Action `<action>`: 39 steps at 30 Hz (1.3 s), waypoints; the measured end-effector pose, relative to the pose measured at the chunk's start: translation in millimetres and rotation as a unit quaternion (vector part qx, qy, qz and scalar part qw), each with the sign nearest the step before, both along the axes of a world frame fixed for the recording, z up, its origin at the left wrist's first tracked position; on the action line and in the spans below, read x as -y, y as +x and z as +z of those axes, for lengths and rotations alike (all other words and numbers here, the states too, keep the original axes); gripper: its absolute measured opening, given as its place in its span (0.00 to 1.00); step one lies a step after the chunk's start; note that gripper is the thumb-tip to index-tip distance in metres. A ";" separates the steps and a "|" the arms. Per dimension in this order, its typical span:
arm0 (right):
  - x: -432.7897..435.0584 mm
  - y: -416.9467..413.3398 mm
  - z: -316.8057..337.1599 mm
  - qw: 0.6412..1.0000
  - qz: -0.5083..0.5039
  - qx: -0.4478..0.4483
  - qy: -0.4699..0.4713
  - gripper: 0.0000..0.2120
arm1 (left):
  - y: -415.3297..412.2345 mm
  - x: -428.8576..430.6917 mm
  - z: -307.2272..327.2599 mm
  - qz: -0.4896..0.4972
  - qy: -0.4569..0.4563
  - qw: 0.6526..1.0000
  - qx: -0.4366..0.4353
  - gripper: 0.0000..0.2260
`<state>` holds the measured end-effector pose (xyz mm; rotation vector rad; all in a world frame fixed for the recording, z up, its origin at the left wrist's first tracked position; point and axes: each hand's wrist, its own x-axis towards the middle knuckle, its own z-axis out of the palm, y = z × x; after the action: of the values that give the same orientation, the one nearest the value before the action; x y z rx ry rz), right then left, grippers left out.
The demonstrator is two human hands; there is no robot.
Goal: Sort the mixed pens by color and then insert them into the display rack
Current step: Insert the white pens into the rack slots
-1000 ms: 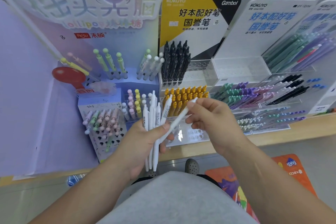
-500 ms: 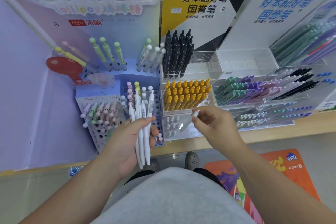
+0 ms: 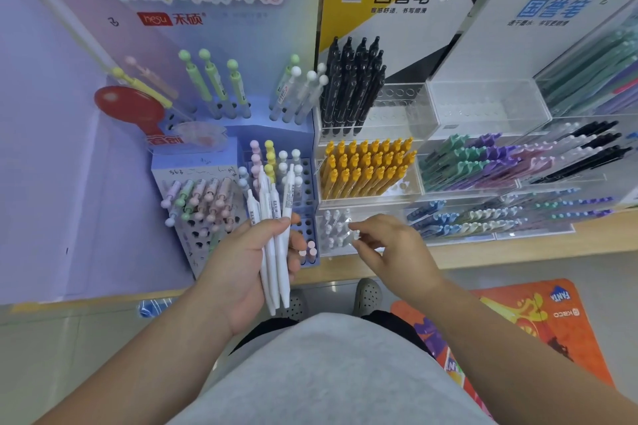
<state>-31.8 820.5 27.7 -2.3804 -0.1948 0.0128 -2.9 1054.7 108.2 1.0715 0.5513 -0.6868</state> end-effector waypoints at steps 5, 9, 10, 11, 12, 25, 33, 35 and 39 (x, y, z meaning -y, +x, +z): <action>-7.8 -0.3 -2.4 0.999 -0.007 0.024 -0.049 0.12 | -2.8 -1.7 1.8 0.004 -0.002 1.000 0.007 0.15; -11.8 -1.2 -7.7 0.998 0.002 0.014 -0.057 0.12 | -4.2 -2.5 2.2 -0.001 -0.005 1.000 0.009 0.15; -11.8 -1.7 -10.2 0.998 0.005 0.008 -0.065 0.12 | -4.3 -2.7 2.1 -0.002 -0.004 1.000 0.009 0.15; -11.5 -2.4 -12.4 0.997 0.006 0.000 -0.073 0.11 | -4.6 -3.1 2.1 -0.002 -0.004 1.000 0.010 0.16; -11.3 -3.2 -14.2 0.997 0.003 -0.004 -0.077 0.11 | -4.9 -3.6 2.0 -0.003 -0.004 1.000 0.009 0.16; -22.2 -8.2 -23.1 0.993 -0.089 -0.027 -0.067 0.09 | -10.4 -7.2 5.2 -0.006 -0.002 1.000 0.010 0.18; -21.6 -8.0 -19.0 0.983 -0.155 -0.098 0.029 0.09 | -11.1 -4.8 5.8 -0.023 0.002 1.000 0.004 0.19; -19.7 -8.7 -14.8 0.980 -0.155 -0.118 0.039 0.12 | -9.8 -2.0 8.2 -0.029 -0.009 1.000 -0.001 0.17; -12.1 -7.3 6.5 0.968 -0.209 -0.115 0.072 0.10 | -8.1 4.1 12.3 -0.054 -0.008 0.998 0.007 0.13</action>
<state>-39.0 832.7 34.3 -2.2080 0.4034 0.0721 -11.0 1050.6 120.5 1.0955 0.4773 -0.7760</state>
